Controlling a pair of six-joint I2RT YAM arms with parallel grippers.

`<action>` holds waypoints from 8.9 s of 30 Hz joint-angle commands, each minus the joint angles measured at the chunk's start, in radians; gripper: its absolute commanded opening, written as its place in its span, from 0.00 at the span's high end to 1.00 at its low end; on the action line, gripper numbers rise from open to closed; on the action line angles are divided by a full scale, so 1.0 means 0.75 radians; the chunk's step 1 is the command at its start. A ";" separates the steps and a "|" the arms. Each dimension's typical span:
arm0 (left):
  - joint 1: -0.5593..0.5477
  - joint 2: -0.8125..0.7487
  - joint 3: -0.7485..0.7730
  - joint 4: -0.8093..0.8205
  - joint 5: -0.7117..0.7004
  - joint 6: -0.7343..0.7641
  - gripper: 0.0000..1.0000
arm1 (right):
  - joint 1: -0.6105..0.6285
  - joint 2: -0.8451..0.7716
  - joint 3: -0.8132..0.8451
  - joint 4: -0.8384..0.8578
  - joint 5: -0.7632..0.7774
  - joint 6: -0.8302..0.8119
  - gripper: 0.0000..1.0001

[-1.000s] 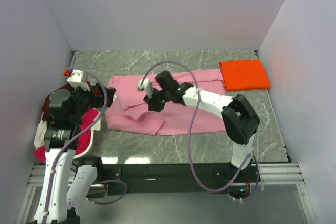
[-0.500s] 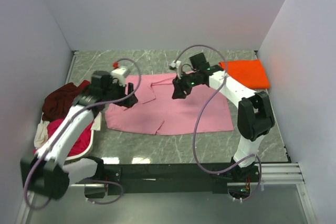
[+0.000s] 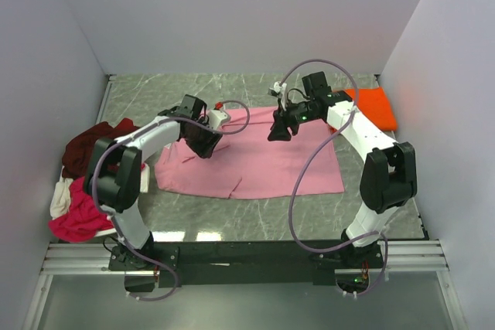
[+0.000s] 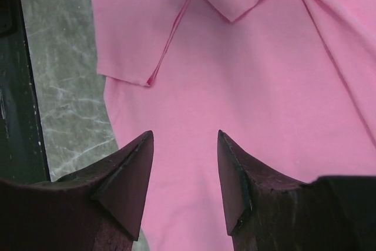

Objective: Fold and stack the t-shirts
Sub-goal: Fold the tshirt

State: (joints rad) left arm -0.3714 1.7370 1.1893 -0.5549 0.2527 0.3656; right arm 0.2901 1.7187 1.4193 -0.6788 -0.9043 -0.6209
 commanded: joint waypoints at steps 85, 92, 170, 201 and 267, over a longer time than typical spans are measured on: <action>0.008 -0.344 -0.117 0.149 0.070 0.194 0.99 | -0.473 -0.414 -0.860 -0.201 0.783 -1.381 1.00; 0.080 -0.569 -0.172 0.271 0.109 0.169 0.99 | -0.479 -0.387 -0.708 -0.185 0.699 -1.169 1.00; 0.231 -0.543 -0.090 0.582 -0.036 0.345 1.00 | -0.469 0.208 0.053 -0.122 0.776 -0.334 1.00; 0.229 -0.950 -0.487 0.431 0.358 -0.029 0.99 | 0.216 0.637 0.966 -0.472 -0.058 0.007 0.48; 0.219 -1.218 -0.399 0.016 -0.200 -0.931 0.23 | 0.728 1.020 1.100 -0.046 0.547 0.141 0.57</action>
State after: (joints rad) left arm -0.2108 0.8364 0.8997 -0.5640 0.1074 -0.3527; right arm 0.8272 2.4542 2.2051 -0.7177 -0.4904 -0.5148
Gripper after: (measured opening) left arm 0.771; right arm 0.436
